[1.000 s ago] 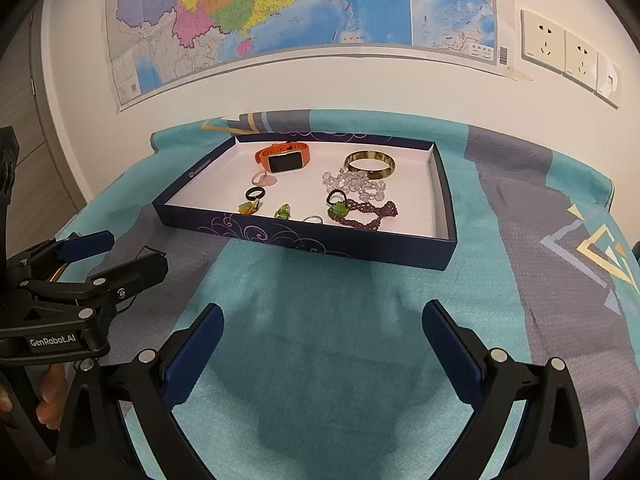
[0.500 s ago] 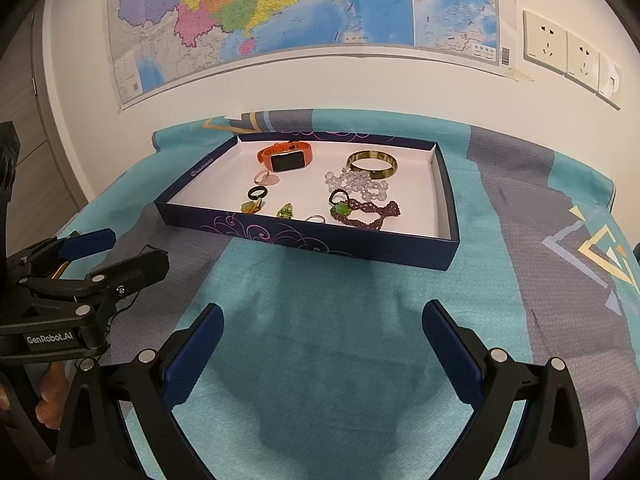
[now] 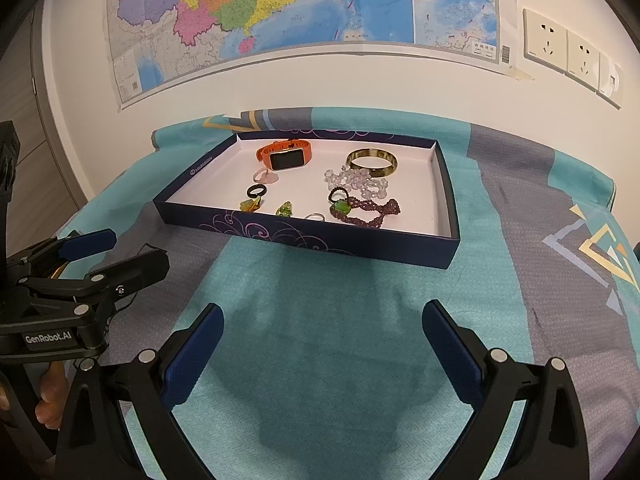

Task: Organize jewelry

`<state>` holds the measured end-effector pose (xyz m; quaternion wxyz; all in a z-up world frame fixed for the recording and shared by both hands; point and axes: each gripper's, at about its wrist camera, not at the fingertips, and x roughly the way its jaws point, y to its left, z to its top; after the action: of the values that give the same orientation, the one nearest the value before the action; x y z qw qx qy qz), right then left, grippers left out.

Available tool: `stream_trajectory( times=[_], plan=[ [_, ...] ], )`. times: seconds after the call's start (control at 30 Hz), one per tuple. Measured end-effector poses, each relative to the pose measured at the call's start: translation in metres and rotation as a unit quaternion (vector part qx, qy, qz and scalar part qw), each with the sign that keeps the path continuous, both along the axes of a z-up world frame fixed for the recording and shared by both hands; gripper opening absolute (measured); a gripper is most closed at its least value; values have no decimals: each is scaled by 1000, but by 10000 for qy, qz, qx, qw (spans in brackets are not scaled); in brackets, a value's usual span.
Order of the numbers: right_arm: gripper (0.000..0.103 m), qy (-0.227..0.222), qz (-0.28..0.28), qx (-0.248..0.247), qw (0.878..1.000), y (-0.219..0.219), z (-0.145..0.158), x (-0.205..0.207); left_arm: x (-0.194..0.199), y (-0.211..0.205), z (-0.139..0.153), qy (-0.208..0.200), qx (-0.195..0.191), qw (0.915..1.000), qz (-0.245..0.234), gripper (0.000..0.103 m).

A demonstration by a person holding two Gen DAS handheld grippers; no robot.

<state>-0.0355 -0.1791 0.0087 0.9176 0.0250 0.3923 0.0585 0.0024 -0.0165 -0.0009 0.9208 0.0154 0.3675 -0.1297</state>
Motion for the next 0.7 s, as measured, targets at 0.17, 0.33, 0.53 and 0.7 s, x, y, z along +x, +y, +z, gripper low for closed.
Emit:
stream_trajectory(
  times=[0.17,0.33,0.53,0.7],
  plan=[
    [96,26,4,1,10000,-1,-1,1,1,0,-1,14,-8,10000,-4,97],
    [96,37,18,-16,10000,0,-2,1,1,0,-1,23,-7,10000,-4,97],
    [96,59,17,-7,10000,0,-2,1,1,-1,-3,29,-13,10000,2,97],
    [96,73,22,-8,10000,0,-2,2,1,-1,-3,40,-21,10000,1,97]
  ],
)
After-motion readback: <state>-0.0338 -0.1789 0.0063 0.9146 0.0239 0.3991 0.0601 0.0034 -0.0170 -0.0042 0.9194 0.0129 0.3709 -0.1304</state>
